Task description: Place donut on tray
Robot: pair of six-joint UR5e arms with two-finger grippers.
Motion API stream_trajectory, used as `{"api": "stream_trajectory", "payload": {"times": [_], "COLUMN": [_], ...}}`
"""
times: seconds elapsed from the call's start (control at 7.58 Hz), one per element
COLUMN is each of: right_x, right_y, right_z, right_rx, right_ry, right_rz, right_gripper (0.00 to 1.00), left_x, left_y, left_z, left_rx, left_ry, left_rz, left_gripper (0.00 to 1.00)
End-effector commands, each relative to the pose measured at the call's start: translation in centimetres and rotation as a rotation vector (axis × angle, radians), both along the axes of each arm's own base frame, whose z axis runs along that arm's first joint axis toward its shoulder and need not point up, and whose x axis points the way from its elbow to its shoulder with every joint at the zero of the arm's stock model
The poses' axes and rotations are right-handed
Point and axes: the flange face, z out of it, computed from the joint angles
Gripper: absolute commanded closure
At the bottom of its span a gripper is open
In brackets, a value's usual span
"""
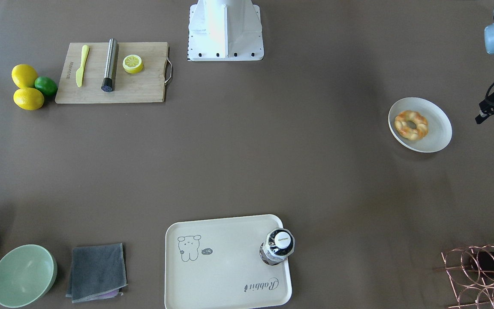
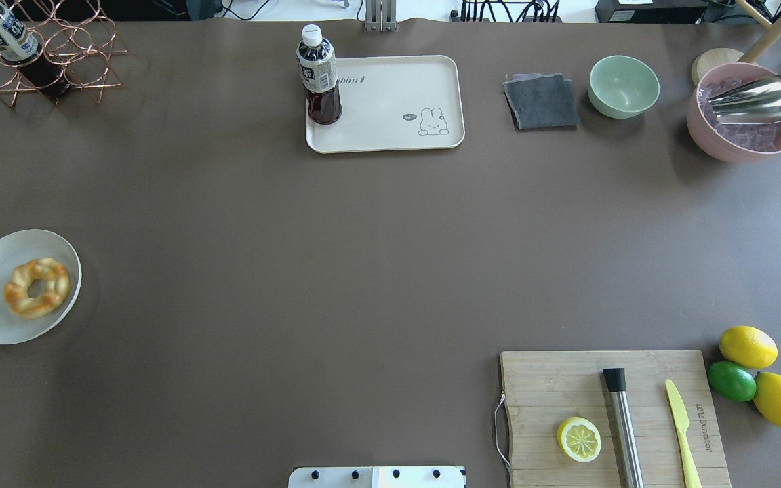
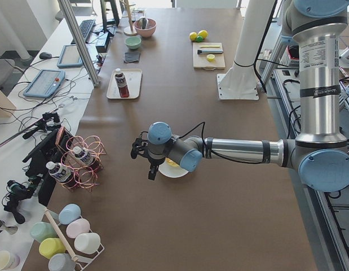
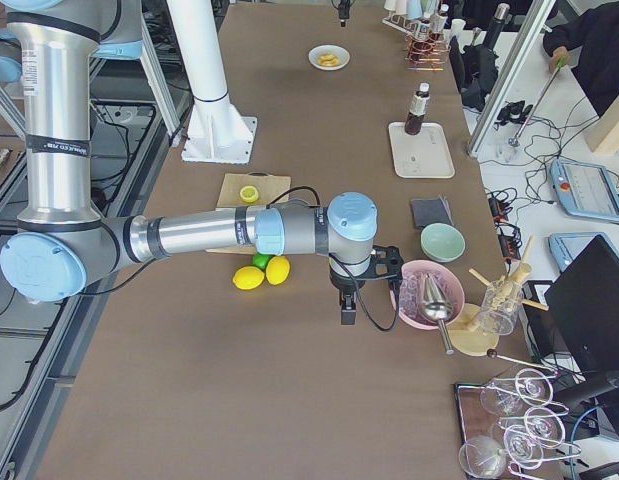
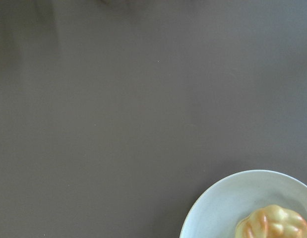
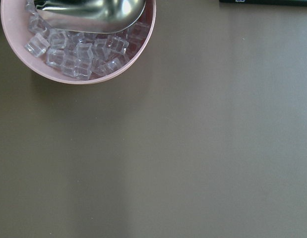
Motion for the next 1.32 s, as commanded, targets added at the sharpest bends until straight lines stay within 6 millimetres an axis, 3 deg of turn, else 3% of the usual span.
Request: {"api": "stream_trajectory", "payload": {"times": [0.0,0.4,0.79,1.19], "right_x": [-1.9,-6.6,-13.0,-16.9], "right_y": [0.2,-1.2,-1.9,-3.8], "right_z": [1.2,4.8,1.6,-3.2], "right_rx": [0.021,0.086,0.119,0.118], "right_ry": [-0.091,-0.16,-0.225,-0.329], "right_rz": [-0.035,-0.093,-0.058,-0.037], "right_gripper": [0.0,0.0,0.0,0.0], "left_x": [3.7,5.8,6.1,7.2], "left_y": [1.7,2.8,3.1,3.8], "left_z": [2.3,3.6,4.2,5.5], "left_rx": [0.006,-0.001,-0.003,-0.004], "left_ry": [0.081,0.118,0.115,0.11], "left_rz": [-0.021,-0.014,-0.005,0.02], "left_gripper": [0.02,0.02,0.03,0.03]}}
